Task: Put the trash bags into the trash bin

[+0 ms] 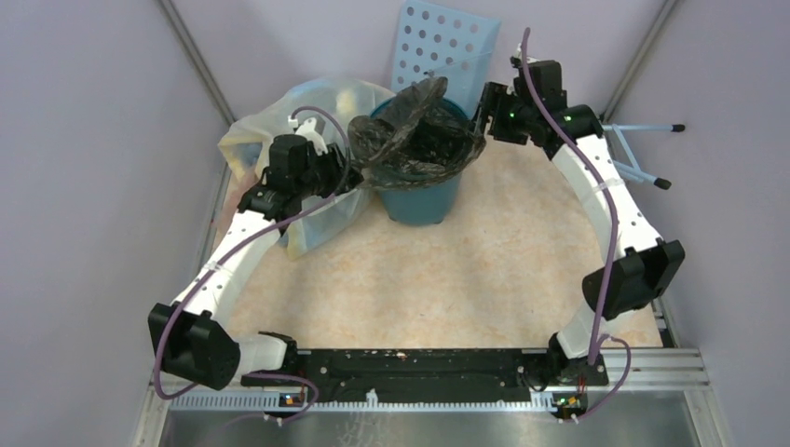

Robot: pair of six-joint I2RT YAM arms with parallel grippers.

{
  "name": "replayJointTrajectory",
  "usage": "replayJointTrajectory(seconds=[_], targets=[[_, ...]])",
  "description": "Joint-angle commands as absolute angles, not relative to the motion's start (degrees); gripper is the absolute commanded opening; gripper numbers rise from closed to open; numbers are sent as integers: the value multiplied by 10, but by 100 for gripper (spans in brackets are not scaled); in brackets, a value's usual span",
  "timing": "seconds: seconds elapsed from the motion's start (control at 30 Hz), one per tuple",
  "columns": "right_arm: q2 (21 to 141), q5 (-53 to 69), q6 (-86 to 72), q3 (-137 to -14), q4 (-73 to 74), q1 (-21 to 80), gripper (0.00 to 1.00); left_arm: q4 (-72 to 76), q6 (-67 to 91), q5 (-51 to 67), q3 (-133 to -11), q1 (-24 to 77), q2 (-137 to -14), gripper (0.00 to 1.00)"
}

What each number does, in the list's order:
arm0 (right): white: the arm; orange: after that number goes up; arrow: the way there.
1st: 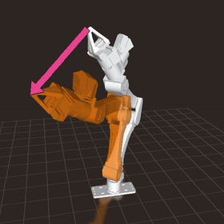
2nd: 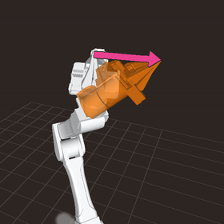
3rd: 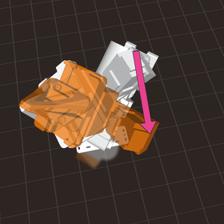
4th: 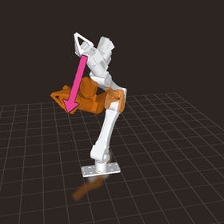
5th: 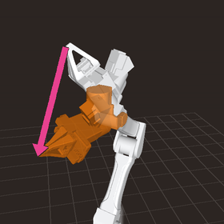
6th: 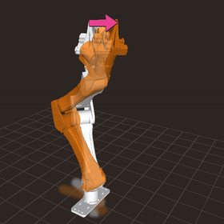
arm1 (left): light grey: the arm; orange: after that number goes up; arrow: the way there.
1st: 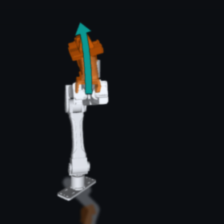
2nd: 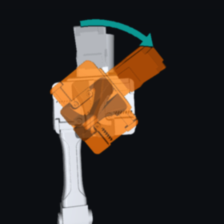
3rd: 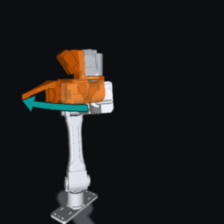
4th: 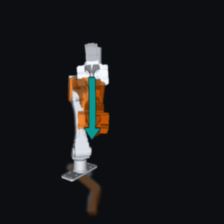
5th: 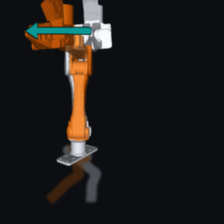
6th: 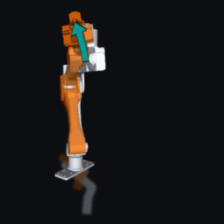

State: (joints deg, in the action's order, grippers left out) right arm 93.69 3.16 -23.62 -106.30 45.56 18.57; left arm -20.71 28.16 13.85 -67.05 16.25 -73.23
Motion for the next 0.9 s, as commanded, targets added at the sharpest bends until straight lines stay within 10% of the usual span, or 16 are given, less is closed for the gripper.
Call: replayJointTrajectory(seconds=[0.0,0.43,0.67,0.87], targets=[[974,53,-263,-1096,479,183,66,-166,294,158,-658,160,-718,43],[1018,35,-258,-1125,520,197,50,-130,281,221,-646,161,-732,30],[1032,-23,-229,-1204,598,219,6,-118,276,243,-644,161,-728,19],[994,-2,-245,-1188,631,219,0,-128,278,258,-645,160,-721,25]])
